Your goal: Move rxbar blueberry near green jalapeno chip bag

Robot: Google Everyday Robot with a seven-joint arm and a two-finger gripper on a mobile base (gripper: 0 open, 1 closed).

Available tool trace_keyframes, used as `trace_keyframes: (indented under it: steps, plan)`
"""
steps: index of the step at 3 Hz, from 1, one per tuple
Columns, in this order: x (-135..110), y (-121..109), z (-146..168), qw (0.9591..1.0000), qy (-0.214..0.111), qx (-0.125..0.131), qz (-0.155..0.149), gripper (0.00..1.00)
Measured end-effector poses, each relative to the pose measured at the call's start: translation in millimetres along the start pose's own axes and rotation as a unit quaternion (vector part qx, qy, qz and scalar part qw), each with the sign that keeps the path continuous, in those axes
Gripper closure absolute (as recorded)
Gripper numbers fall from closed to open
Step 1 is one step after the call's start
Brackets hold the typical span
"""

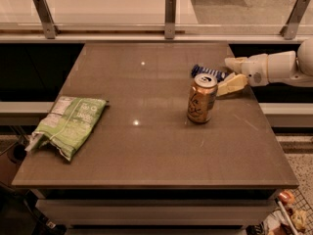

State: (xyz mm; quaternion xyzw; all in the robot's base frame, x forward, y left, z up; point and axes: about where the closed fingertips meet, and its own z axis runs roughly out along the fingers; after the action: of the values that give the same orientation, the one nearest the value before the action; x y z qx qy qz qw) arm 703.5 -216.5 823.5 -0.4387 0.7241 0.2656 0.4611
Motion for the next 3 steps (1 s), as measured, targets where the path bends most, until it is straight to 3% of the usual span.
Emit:
trace_keyframes:
  steps: [1,2,3]
  plan:
    - [-4,1,13,1.0000,-0.004,-0.006,0.001,0.01]
    - [1,3,26,0.9998,-0.013,-0.012,0.009,0.18]
    - [1,3,27,0.9998,-0.013,-0.013,0.009,0.42]
